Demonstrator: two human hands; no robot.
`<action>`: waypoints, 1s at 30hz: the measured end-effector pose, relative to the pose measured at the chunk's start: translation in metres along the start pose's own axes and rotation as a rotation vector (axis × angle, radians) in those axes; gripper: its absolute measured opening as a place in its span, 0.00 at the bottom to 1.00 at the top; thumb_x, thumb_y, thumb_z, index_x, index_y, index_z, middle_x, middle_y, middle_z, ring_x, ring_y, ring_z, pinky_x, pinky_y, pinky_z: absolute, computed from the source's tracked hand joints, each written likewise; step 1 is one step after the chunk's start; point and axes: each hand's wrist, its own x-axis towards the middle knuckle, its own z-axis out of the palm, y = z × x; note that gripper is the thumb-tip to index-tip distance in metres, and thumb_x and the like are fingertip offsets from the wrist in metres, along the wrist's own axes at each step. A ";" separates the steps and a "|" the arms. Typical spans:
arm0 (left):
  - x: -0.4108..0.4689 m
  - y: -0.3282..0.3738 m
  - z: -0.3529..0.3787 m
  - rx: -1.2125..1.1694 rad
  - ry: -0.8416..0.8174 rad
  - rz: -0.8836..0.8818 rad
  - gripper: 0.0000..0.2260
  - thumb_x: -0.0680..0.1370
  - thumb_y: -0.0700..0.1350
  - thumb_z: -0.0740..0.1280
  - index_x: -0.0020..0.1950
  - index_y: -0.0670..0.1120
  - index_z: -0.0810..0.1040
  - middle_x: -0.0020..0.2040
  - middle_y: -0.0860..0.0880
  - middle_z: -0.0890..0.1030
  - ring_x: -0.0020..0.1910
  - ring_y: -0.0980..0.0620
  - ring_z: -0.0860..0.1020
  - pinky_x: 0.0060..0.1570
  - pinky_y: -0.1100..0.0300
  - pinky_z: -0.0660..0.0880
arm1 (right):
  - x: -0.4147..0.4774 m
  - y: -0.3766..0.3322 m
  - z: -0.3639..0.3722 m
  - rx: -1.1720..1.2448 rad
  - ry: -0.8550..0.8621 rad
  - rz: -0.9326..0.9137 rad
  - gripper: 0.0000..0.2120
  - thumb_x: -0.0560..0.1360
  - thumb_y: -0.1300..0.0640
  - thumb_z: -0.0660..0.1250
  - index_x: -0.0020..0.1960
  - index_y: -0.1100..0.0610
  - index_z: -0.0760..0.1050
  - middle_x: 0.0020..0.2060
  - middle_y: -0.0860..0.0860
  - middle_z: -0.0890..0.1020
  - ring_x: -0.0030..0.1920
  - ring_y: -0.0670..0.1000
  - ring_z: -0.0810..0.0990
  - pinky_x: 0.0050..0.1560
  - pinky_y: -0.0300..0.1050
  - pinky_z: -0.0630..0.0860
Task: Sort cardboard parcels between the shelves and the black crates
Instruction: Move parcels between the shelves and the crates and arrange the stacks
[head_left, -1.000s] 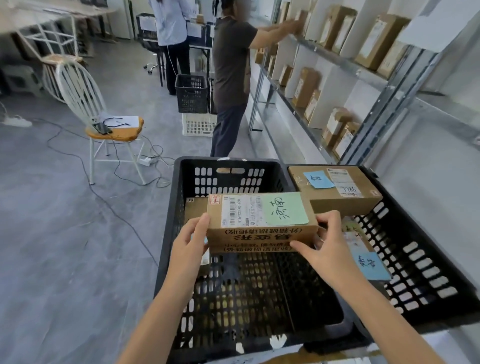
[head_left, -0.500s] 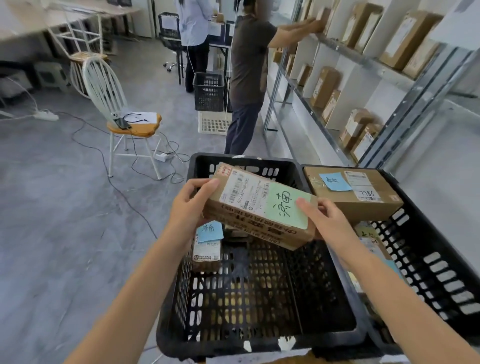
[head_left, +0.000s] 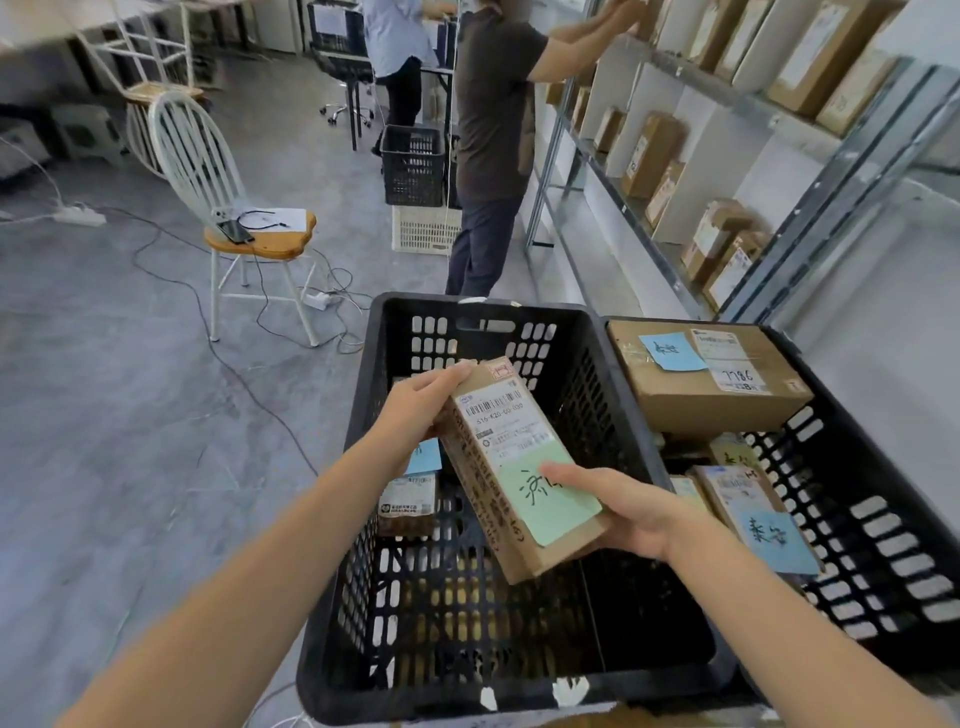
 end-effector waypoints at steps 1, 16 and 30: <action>0.002 -0.006 0.002 0.028 0.003 -0.013 0.14 0.78 0.60 0.66 0.48 0.53 0.85 0.43 0.50 0.86 0.46 0.51 0.82 0.48 0.58 0.75 | 0.004 0.007 -0.001 0.018 0.019 0.026 0.34 0.60 0.39 0.81 0.62 0.54 0.81 0.58 0.56 0.84 0.57 0.57 0.84 0.61 0.60 0.77; 0.029 -0.059 0.017 0.569 0.017 -0.156 0.14 0.83 0.45 0.59 0.68 0.43 0.71 0.49 0.50 0.75 0.35 0.55 0.72 0.26 0.64 0.66 | 0.048 0.047 0.008 0.194 0.149 0.149 0.29 0.59 0.38 0.79 0.56 0.51 0.85 0.54 0.55 0.85 0.56 0.58 0.83 0.54 0.63 0.77; 0.061 -0.055 0.046 0.526 -0.052 -0.022 0.22 0.82 0.44 0.61 0.77 0.51 0.65 0.67 0.48 0.76 0.34 0.59 0.75 0.24 0.72 0.67 | 0.098 0.009 -0.024 0.380 0.498 0.029 0.26 0.65 0.41 0.79 0.58 0.53 0.81 0.47 0.53 0.87 0.51 0.57 0.83 0.49 0.64 0.78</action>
